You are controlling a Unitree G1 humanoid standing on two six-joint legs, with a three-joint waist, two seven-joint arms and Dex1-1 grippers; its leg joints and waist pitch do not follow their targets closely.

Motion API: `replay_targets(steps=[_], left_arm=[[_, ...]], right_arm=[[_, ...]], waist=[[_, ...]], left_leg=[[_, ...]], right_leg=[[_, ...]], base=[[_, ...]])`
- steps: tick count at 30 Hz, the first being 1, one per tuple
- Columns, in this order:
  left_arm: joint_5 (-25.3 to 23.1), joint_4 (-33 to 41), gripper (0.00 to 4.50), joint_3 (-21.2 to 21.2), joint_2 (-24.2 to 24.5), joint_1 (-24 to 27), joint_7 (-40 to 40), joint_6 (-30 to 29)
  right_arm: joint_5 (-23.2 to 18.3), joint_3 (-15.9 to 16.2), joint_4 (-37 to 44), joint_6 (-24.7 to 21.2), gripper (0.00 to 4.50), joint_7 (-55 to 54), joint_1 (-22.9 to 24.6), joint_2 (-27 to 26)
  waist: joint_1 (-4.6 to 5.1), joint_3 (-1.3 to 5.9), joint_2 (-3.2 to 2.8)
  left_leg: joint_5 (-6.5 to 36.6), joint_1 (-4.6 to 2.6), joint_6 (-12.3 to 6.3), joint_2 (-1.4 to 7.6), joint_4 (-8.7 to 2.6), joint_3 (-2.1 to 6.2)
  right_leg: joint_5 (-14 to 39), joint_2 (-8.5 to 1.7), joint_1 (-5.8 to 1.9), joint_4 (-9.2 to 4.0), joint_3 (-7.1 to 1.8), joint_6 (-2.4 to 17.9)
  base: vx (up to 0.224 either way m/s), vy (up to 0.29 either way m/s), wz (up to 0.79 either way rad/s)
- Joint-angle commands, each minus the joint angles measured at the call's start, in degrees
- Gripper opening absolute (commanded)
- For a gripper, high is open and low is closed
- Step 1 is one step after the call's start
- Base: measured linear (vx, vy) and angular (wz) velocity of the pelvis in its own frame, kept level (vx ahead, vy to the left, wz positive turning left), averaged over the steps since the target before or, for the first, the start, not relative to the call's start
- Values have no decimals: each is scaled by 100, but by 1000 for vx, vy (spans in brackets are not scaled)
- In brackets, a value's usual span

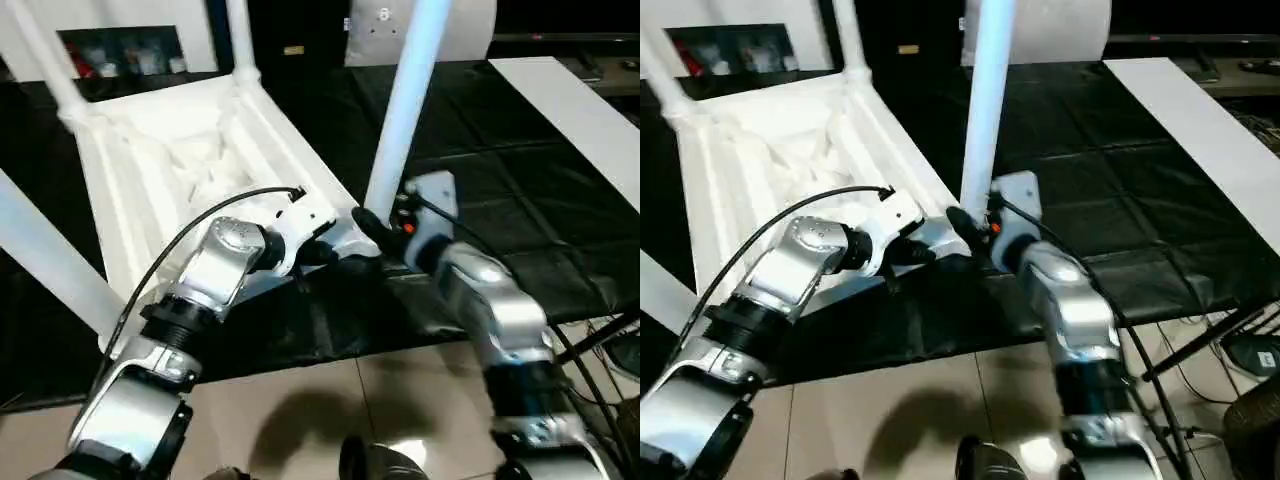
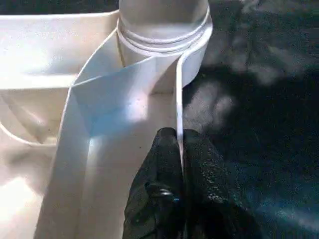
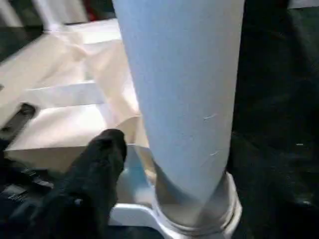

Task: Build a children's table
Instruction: Rotate leg to tighten

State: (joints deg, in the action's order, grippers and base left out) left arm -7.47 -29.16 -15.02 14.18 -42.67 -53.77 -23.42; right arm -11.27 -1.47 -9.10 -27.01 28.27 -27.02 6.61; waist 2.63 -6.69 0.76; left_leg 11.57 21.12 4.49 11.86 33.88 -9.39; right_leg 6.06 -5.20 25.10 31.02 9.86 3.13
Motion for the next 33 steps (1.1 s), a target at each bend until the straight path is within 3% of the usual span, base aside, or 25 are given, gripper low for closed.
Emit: replay_targets(steps=[1, 2, 5, 7, 12, 16, 19, 22, 23, 26, 33], left_arm=[[106, -66, 0, -36, 54, 8, -217, 273], [133, -145, 0, -55, 202, 5, -459, 450], [178, -183, 0, -76, 308, -10, -657, 587], [313, -132, 0, -330, 631, 35, -1555, 1268], [345, -102, 0, -538, 876, 83, -2230, 1594], [363, -72, 0, -774, 1153, 123, -2966, 1976], [390, -25, 0, -888, 1251, 123, -3237, 2083], [291, -47, 0, -990, 1328, 89, -3343, 2250], [263, -51, 0, -1005, 1345, 86, -3355, 2287], [257, -110, 0, -1003, 1360, 43, -3409, 2405], [234, -130, 0, -1018, 1384, 1, -3478, 2476]], right_arm=[[-251, 78, 250, 33, 365, 532, 66, 150], [-267, 207, 278, 188, 380, 1088, 137, 479], [-210, 375, 275, 375, 411, 1567, 197, 784], [-420, 421, 178, 454, 424, 2435, 175, 1269], [-491, 532, 48, 527, 445, 3109, 88, 1645], [-566, 886, 8, 514, 445, 4075, 1, 2134], [-674, 985, -27, 464, 445, 4483, -57, 2232], [-737, 1043, -104, 458, 429, 4749, -131, 2252], [-731, 1083, -118, 446, 415, 4819, -144, 2264], [-766, 1262, -177, 428, 394, 5122, -198, 2360], [-760, 1412, -205, 331, 327, 5399, -221, 2431]], waist=[[-38, 426, -41], [-46, 422, -32], [-75, 422, -26], [-98, 428, -8], [-181, 445, 1], [-311, 462, -12], [-387, 460, -8], [-434, 454, -1], [-441, 474, 41], [-447, 477, 43], [-462, 510, 40]], left_leg=[[581, 2, -905, 94, -330, 25], [667, 4, -882, 72, -325, 19], [703, 4, -887, 82, -325, 19], [714, 4, -899, 74, -332, 33], [535, -34, -934, 132, -333, 12], [376, -63, -950, 178, -337, 9], [445, -53, -921, 175, -336, -14], [544, -55, -800, 173, -344, -19], [535, -50, -749, 168, -342, -16], [554, -47, -689, 151, -337, -20], [320, -38, -750, 164, -323, -20]], right_leg=[[1965, -319, -513, -342, -354, 709], [2053, -309, -520, -367, -347, 654], [2081, -313, -521, -358, -357, 587], [2186, -323, -531, -374, -350, 573], [1942, -333, -490, -310, -393, 749], [1588, -342, -486, -227, -424, 940], [1670, -357, -496, -226, -430, 922], [1955, -357, -492, -262, -422, 833], [2038, -366, -506, -256, -421, 791], [2258, -363, -509, -292, -417, 662], [1950, -351, -504, -243, -426, 730]], base=[[0, 0, 0], [0, 0, 0], [0, 0, 0], [0, 0, 0], [0, 0, 0], [0, 0, 0], [0, 0, 0], [0, 0, 0], [0, 0, 0], [0, 0, 0], [0, 0, 0]])
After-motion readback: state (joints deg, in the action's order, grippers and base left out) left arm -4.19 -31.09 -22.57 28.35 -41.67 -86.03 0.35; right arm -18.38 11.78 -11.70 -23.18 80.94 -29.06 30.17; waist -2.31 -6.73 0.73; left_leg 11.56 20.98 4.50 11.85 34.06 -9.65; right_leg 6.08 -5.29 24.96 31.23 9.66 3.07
